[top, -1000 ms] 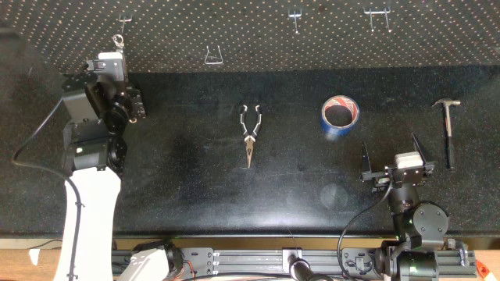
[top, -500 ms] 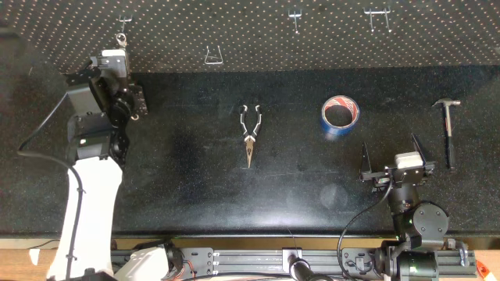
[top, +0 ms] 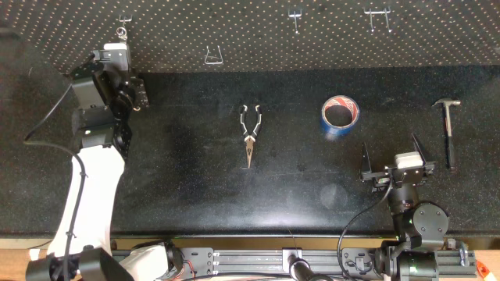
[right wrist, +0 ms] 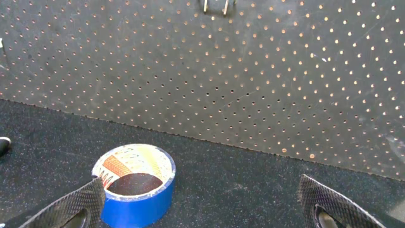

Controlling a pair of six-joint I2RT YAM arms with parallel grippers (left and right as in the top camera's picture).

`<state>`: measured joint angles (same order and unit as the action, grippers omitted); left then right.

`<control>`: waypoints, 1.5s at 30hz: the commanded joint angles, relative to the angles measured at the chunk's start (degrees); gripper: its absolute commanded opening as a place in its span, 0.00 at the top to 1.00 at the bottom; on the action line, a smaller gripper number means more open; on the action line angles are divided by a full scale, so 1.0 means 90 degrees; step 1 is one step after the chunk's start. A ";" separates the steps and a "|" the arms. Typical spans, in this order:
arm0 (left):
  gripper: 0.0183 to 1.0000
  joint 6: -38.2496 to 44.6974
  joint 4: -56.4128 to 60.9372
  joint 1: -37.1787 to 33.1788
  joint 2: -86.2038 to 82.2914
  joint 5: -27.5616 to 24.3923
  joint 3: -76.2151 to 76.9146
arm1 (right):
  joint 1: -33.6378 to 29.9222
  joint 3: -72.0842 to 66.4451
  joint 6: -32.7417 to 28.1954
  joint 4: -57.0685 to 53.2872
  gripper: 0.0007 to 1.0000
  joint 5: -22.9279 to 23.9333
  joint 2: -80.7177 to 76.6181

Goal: Place Tools Onto Pegboard

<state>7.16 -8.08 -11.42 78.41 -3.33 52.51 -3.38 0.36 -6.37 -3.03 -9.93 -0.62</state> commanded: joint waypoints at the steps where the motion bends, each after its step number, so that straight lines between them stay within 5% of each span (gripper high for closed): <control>1: 0.99 -0.0129 0.0202 0.0022 0.0236 -0.0085 0.0034 | -0.0032 -0.0015 -0.0041 -0.0044 0.01 0.0053 0.0063; 9: 0.98 -0.0129 0.1010 0.0022 0.0590 -0.0085 0.0034 | -0.0032 -0.0015 -0.0041 -0.0044 0.01 0.0053 0.0063; 10: 0.91 -0.0129 0.1086 0.0022 0.0627 -0.0085 0.0036 | -0.0032 -0.0015 -0.0041 -0.0044 0.00 0.0053 0.0063; 13: 0.36 -0.0129 0.1139 0.0022 0.0639 -0.0083 0.0034 | -0.0032 -0.0015 -0.0041 -0.0044 0.00 0.0053 0.0063; 14: 0.01 -0.0126 0.1115 0.0022 0.0636 0.0005 0.0034 | -0.0032 -0.0015 -0.0041 -0.0044 0.00 0.0053 0.0063; 37: 0.00 -0.0163 -0.3592 0.0022 -0.3293 -0.0012 0.0034 | -0.0032 -0.0015 -0.0041 -0.0044 0.00 0.0053 0.0063; 39: 0.00 -0.0840 -0.3568 0.0024 -0.3354 -0.0447 0.0034 | -0.0032 -0.0015 -0.0041 -0.0044 0.00 0.0053 0.0063; 45: 0.00 -0.1965 -0.3728 0.0814 -0.2555 -0.0444 0.0034 | -0.0032 -0.0015 -0.0041 -0.0044 0.01 0.0053 0.0063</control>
<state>-3.31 -41.32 -8.38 51.20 -5.65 52.64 -3.38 0.38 -6.37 -3.05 -9.93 -0.62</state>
